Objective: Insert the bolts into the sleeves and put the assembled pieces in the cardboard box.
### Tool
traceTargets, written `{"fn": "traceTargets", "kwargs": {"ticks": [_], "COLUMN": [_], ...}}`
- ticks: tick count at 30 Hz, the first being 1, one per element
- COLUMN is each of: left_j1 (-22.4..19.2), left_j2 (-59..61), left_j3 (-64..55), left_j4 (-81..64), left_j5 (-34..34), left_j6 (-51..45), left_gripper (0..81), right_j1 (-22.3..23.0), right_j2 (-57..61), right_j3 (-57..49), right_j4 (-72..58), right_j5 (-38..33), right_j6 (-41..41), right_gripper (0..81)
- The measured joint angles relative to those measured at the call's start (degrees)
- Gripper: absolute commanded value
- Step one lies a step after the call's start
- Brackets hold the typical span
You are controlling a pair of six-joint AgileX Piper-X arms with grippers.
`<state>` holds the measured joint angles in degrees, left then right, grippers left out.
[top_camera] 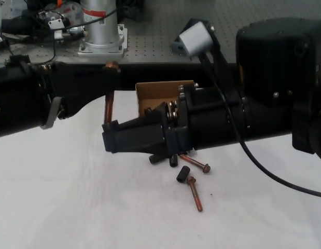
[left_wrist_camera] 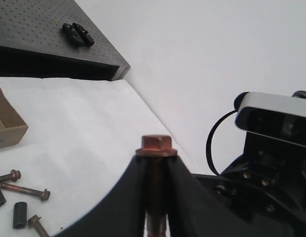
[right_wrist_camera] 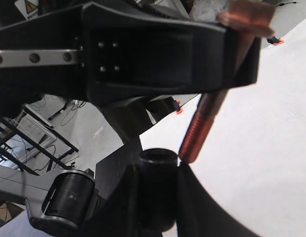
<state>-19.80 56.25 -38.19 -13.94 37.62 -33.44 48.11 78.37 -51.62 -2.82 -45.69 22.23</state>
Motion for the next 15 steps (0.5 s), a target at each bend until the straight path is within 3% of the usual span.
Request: {"fn": "traceTargets", "kwargs": {"ticks": [15], "left_j1": [0.00], "left_j2": [0.00], "left_j3": [0.00], "left_j4": [-2.72], "left_j5": [-0.14], "left_j6": [-0.14], "left_gripper": [0.6], "right_j1": [0.00], "right_j2": [0.00], "right_j3": [0.00], "right_j4": [1.90], "right_j5": [0.14], "right_j6": [-0.05], "right_gripper": [2.9]}}
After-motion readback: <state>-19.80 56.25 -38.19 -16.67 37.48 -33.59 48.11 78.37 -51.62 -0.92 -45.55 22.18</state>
